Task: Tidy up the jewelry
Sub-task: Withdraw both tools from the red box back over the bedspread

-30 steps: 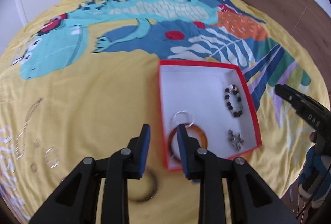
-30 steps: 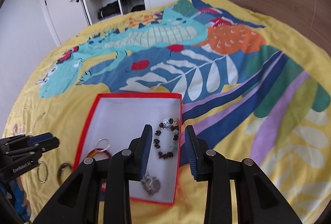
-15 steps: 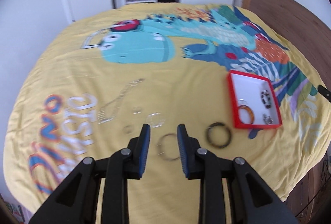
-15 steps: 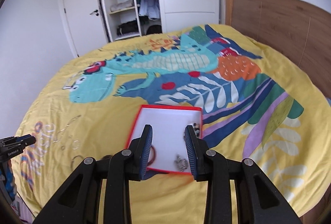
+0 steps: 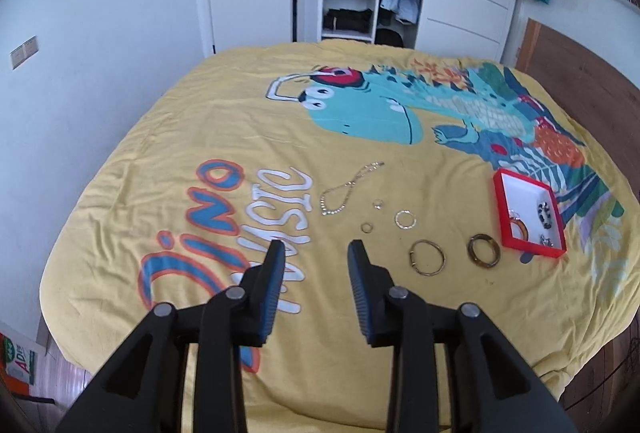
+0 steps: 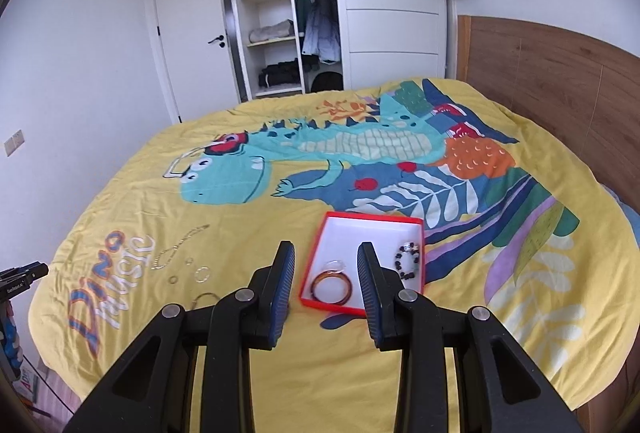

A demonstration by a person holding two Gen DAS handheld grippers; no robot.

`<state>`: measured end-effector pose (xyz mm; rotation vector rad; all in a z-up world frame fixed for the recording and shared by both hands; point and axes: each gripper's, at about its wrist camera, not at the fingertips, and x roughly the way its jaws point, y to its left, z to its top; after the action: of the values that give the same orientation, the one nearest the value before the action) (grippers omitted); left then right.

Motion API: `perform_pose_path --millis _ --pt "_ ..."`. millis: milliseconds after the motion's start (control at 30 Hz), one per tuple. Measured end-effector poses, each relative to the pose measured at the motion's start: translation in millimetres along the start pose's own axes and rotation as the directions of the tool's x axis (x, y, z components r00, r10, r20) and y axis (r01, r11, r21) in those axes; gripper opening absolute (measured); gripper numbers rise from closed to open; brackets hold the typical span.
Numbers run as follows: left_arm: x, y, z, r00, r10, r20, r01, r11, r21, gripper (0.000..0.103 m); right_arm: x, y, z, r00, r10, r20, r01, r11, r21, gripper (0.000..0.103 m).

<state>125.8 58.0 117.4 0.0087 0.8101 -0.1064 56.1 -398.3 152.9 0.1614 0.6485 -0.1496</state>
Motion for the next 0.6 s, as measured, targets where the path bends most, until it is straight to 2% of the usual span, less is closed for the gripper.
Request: perform_pose_path --millis 267,600 --pt "-23.6 36.5 -21.7 0.999 0.025 0.042 -0.023 0.998 -0.057 0.034 -32.7 33.2 -9.5 0.999 0.027 0.027 -0.026 0.999 -0.031 0.033" --pt "-15.4 59.7 -43.1 1.000 0.018 0.018 -0.016 0.995 -0.100 0.034 -19.0 60.8 -29.1 0.998 0.059 -0.010 -0.059 0.997 -0.044 0.033"
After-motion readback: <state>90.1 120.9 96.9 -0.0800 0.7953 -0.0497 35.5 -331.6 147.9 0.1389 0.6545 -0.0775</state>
